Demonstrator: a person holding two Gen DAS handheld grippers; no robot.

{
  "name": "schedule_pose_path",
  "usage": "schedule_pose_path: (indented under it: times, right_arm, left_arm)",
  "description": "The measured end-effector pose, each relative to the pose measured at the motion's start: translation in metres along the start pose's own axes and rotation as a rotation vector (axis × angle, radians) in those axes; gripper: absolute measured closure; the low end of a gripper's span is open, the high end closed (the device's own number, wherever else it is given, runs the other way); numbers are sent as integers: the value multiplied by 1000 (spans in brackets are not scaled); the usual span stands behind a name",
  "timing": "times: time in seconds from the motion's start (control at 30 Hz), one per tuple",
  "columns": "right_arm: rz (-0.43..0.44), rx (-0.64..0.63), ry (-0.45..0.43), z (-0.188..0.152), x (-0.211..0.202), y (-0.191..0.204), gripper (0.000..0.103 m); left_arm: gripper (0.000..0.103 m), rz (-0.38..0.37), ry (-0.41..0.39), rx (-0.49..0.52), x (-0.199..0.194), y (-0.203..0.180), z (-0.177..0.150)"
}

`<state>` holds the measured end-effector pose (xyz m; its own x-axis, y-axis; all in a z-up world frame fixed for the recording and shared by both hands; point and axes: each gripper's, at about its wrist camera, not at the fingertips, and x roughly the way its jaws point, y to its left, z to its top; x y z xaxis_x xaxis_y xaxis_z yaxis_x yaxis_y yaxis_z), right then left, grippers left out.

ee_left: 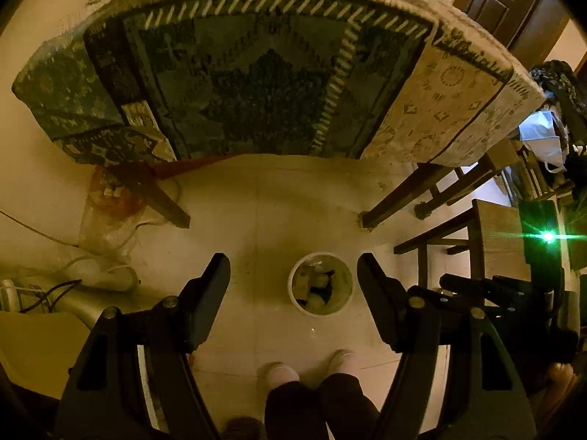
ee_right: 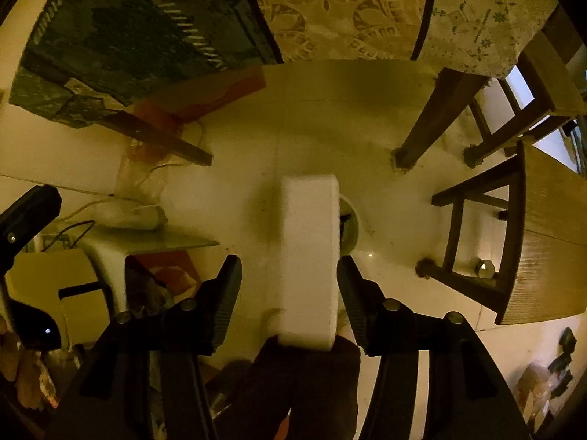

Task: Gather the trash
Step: 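Raise both empty tools back over the table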

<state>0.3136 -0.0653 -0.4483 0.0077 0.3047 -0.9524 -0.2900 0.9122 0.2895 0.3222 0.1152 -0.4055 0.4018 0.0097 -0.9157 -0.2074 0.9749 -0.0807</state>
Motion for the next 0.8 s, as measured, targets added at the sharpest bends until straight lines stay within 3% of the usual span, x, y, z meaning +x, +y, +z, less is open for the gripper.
schedule_pose_path:
  times: [0.2,0.4,0.8]
  right_arm:
    - [10,22,-28,-1,-39,7,52]
    - [-1,41,-126,-4,-113,23,52]
    - [-57,-30,-504,-14,-288,86,52]
  left_arm:
    - [32,-10,-46,31,-41,-7,16]
    - [32,-52,-129,65,-106,-17,38]
    - [32,-122,-385,121,-255,-13,70]
